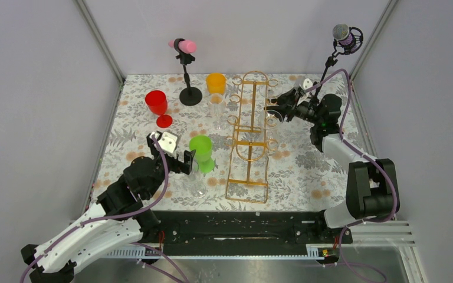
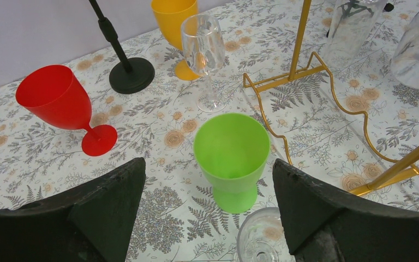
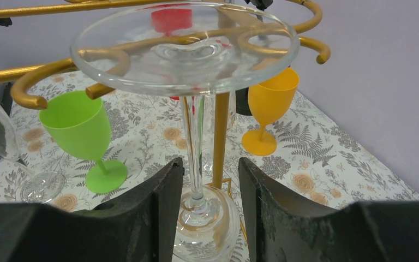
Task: Place the wine glass upside down on the wine glass rack
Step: Adjust the wine glass in the wine rack.
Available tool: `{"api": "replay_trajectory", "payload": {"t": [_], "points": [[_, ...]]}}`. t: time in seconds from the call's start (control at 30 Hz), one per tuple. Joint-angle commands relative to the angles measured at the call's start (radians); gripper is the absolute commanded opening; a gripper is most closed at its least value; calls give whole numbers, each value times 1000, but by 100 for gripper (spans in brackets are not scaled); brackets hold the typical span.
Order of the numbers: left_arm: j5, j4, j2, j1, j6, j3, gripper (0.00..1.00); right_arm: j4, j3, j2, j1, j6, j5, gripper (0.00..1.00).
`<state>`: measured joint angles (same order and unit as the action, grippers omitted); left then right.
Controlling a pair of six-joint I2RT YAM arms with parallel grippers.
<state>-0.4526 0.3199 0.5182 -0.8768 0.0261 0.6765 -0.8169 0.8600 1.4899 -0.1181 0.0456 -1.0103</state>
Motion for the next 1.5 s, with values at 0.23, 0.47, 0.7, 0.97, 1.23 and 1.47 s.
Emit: {"api": "replay_trajectory", "payload": {"t": [0.23,0.47,0.7,0.97,1.23,1.47], "points": [[-11,-54,-2,4,11,-5,87,39,32,14,-21,-40,3,46],[-12,-55,-4,4,12,-6,87,17,28,8,-22,-40,16,26],[-17,-53,-6,5,12,-8,87,-9,26,-7,-22,-40,23,8],[-17,-54,-5,5,11,-7,87,-76,11,-51,-21,4,53,0],[-18,-55,-3,5,12,-9,87,-77,14,-96,-21,8,57,0],[-18,-55,-2,4,12,-9,87,-30,8,-118,-20,-28,78,0]]}}
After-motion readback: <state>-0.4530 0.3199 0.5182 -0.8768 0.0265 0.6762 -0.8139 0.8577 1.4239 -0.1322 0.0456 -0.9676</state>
